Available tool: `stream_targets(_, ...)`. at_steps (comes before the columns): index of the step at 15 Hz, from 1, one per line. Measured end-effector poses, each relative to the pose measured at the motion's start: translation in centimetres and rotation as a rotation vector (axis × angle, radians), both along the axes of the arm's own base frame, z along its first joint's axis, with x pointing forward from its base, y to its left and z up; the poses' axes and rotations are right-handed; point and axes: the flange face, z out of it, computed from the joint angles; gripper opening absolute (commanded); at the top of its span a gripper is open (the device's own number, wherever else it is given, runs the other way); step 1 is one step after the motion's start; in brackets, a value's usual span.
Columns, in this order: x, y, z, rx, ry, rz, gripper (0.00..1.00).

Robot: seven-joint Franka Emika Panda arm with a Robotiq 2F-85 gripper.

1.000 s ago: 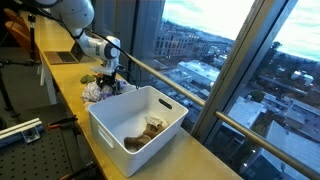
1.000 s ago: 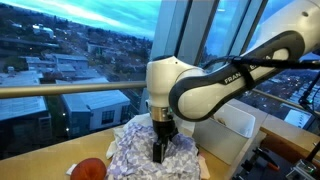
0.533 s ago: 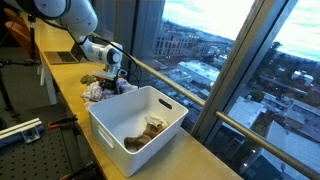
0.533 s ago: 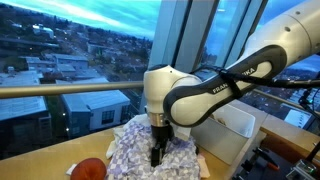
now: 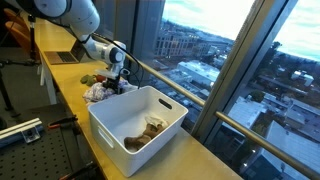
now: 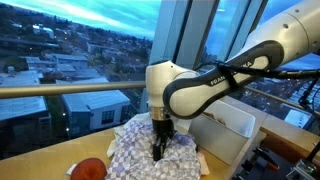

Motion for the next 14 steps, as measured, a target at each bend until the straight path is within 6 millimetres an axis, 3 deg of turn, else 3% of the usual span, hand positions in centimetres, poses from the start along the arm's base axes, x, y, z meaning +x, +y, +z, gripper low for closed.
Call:
stream_targets(5, 0.5, -0.4, 1.2, 0.034, 0.016, -0.034, 0.01)
stream_targets(8, 0.7, 0.0, 3.0, 0.049, 0.012, -0.041, 0.00)
stream_targets(11, 1.0, 0.7, 6.6, 0.065, -0.009, -0.040, 0.00)
stream_targets(14, 1.6, 0.9, 11.7, 0.076, -0.051, -0.039, 0.00)
